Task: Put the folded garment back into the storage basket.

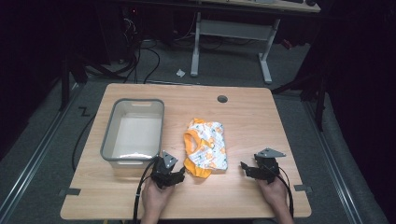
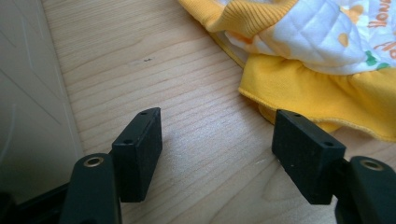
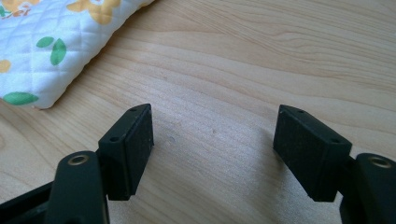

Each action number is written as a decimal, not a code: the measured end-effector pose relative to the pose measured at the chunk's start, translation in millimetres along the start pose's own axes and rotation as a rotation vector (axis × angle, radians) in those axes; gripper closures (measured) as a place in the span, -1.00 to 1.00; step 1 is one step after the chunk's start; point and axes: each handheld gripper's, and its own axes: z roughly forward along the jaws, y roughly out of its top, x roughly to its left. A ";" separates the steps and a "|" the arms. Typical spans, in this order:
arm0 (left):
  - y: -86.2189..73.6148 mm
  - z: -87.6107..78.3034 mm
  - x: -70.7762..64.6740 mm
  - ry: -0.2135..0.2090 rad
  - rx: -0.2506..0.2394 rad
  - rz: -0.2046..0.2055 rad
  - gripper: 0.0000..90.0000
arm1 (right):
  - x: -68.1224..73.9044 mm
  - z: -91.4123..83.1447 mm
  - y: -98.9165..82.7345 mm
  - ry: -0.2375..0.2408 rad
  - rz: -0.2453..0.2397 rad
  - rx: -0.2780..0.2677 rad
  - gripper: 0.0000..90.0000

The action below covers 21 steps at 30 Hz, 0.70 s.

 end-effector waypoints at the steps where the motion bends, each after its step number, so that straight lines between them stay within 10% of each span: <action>1: 0.0 0.0 0.0 0.000 0.000 0.000 -0.25 | 0.1 0.1 0.0 0.000 0.001 -0.001 -0.36; 21: 0.1 0.1 -0.5 0.003 0.001 -0.002 -0.28 | 0.3 0.2 0.2 -0.001 0.004 0.000 -0.36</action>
